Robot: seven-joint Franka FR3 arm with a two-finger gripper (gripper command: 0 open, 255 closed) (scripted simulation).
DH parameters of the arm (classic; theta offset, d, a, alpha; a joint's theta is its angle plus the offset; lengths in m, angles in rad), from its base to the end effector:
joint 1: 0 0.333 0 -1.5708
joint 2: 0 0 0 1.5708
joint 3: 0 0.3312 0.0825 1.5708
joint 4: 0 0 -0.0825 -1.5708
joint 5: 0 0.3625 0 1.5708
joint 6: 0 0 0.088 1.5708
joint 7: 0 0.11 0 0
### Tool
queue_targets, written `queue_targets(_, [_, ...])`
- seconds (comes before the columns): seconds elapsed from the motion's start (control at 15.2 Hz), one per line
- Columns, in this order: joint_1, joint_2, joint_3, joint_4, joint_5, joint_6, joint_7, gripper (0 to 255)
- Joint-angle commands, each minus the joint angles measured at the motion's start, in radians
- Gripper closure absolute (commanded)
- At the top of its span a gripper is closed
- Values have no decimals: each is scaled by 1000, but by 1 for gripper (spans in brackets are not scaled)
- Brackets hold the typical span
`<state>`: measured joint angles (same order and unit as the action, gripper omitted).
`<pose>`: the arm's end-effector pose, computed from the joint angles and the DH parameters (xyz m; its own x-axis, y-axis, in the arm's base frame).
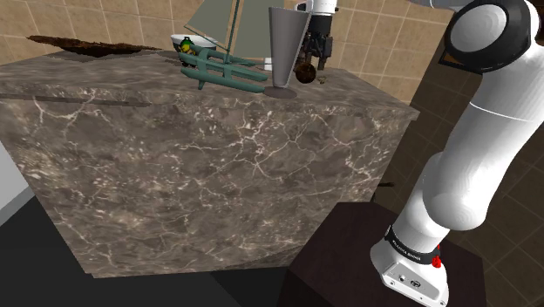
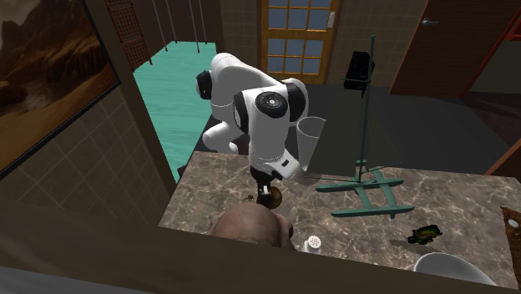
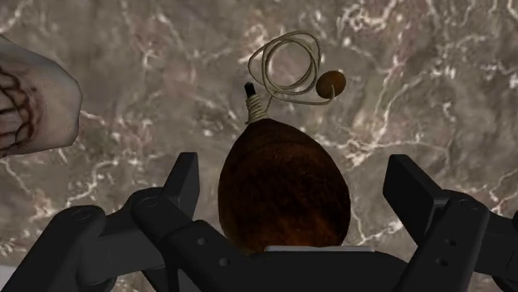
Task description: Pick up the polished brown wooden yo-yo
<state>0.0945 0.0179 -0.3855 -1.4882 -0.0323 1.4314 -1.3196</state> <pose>0.5014 -0.1520 0.6529 0.5167 0.8543 -0.0559 0.8523 -0.5195 -0.0612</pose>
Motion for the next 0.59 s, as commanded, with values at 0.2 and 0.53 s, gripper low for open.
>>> queue_targets(0.2, [2,-15,2,-82,-6,67,4,0])
queue_targets(0.53, [3,-18,2,-85,-7,68,5,255])
